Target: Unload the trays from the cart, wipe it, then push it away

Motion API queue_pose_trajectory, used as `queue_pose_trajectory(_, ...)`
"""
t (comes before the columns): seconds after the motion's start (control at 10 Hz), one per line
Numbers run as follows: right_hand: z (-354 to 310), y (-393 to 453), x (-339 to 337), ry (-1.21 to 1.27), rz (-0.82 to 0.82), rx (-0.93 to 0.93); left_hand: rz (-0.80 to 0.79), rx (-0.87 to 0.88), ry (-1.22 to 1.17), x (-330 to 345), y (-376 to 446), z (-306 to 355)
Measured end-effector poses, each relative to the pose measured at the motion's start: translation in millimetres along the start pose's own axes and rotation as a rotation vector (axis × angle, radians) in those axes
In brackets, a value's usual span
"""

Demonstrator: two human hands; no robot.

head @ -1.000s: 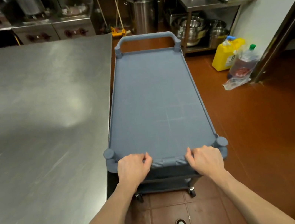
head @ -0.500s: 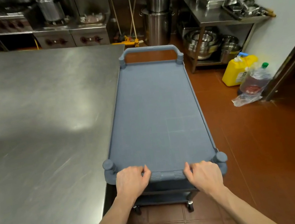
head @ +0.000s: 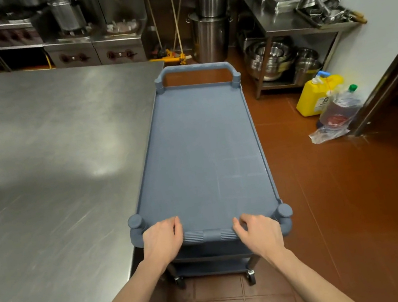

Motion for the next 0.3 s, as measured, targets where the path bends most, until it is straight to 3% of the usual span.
queue_pose_trajectory(0.1,2,1,-5,0.163,0.038,0.009,-0.013,-0.100,-0.240,2,6,-4)
queue_pose_trajectory(0.2,1,4,-19,0.579,0.108,0.083,0.037,-0.213,-0.625,-8,10,0)
queue_pose_trajectory(0.3,-8,17,-52,0.965,0.251,0.116,0.138,-0.203,-0.906,-38,25,17)
Point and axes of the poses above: each hand's wrist, its own y-axis towards the middle knuckle, its own x-axis out of the palm, z = x × y, the point moved 3 cm from there along y, towards the middle knuckle, and after that the axes turned 4 degrees about -x, right-handed, at the moved point
